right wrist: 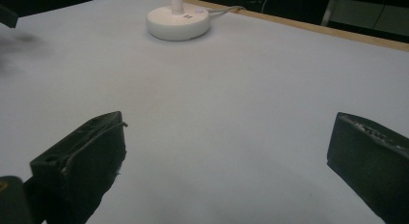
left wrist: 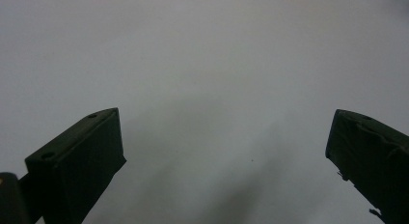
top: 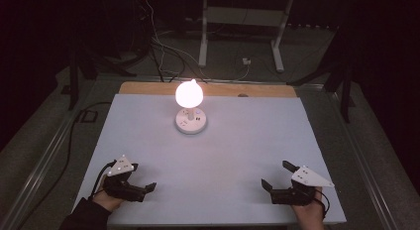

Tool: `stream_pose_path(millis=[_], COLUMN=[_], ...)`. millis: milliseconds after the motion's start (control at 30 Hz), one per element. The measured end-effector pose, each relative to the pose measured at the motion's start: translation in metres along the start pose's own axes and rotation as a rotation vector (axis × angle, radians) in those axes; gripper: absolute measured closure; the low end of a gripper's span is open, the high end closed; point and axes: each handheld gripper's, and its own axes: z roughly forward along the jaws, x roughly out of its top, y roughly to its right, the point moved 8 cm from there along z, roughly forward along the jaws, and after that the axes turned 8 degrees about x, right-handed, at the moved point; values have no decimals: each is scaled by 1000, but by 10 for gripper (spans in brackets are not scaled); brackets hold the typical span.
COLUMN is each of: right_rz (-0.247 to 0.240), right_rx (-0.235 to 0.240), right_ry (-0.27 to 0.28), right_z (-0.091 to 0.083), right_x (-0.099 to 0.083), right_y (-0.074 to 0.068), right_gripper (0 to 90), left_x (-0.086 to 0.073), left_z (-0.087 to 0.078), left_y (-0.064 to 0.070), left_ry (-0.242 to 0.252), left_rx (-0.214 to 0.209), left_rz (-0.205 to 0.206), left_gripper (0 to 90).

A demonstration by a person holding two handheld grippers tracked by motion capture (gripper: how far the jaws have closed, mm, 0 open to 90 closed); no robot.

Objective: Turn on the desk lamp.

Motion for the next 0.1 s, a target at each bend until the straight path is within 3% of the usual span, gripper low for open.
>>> stream_pose_path(millis=[100], right_rz=[1], right_rx=[1], right_ry=[0], right_z=[0], right_x=[0], right_y=[0], right_gripper=[0], left_x=[1], left_z=[-1], left_y=[0], left_ry=[11], left_rx=[-4], left_rz=[-5], left_gripper=[4])
